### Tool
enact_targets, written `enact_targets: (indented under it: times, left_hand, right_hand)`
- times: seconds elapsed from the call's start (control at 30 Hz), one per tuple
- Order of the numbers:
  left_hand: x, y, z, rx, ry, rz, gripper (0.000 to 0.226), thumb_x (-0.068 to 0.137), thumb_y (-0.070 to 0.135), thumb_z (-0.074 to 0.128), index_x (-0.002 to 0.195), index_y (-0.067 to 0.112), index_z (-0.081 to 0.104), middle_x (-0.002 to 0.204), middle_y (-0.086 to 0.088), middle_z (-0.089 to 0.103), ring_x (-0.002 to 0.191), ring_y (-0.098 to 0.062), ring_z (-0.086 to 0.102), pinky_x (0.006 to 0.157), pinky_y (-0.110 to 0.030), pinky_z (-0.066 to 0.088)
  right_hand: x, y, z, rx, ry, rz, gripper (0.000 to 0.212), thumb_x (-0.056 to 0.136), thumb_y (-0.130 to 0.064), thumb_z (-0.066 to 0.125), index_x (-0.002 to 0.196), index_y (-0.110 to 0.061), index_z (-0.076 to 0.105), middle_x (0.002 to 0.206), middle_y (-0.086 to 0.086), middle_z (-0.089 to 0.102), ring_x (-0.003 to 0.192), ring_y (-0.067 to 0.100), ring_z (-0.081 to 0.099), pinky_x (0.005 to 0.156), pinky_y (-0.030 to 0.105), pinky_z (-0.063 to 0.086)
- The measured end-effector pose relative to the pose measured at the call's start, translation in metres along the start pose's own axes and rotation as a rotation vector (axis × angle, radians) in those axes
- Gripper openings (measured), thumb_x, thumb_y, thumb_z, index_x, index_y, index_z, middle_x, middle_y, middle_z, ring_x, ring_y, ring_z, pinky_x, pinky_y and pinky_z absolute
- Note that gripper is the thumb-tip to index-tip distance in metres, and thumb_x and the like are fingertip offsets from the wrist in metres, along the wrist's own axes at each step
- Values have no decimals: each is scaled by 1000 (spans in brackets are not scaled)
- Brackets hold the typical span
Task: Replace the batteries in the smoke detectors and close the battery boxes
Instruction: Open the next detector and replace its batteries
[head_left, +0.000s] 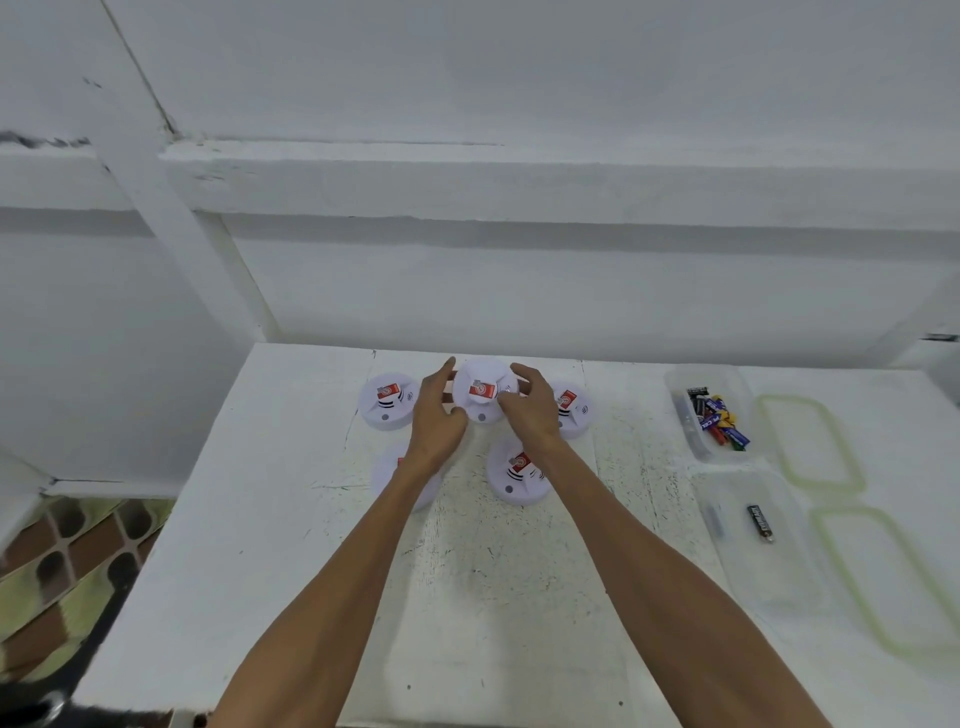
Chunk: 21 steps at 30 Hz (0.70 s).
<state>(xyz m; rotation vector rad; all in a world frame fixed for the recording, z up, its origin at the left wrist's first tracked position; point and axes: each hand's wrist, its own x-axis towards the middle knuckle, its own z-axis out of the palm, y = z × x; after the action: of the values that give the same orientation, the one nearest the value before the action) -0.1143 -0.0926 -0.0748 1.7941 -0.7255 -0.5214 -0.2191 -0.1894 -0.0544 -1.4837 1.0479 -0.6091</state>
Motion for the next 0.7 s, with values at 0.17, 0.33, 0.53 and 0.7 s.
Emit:
enact_targets:
  times: [0.17,0.33,0.53,0.7]
  left_hand:
    - [-4,7,13,-120,-123,-117,62,101,16,59,158,23,36,155,-2,48,131,-22,57,108,-43,53]
    - [-16,30,40,-334,-313,-179,44,99,47,58,135,20,61,137,-4,65,121,-19,66,92,-35,61]
    - [-24,49,72,-465,-378,-181,57,102,57,52,141,16,57,131,-10,69,119,-26,68,94,-39,60]
    - [-30,56,88,-500,-369,-260,67,100,66,44,138,14,61,129,-17,70,117,-31,70,96,-48,60]
  right_hand:
    - [-7,-9,-17,-15,20,-36,41,91,-20,58,132,-19,57,125,3,63,112,21,61,92,38,55]
    - [-19,-13,-48,-44,84,-86,42,87,-33,69,126,-21,59,107,-4,67,97,14,66,79,24,54]
    - [-37,-13,-72,-16,110,-170,26,100,-32,49,105,-21,72,95,-9,73,88,4,68,72,17,54]
    - [-40,-1,-96,-137,74,-259,29,98,-21,50,121,-23,67,115,-10,69,102,5,63,80,11,49]
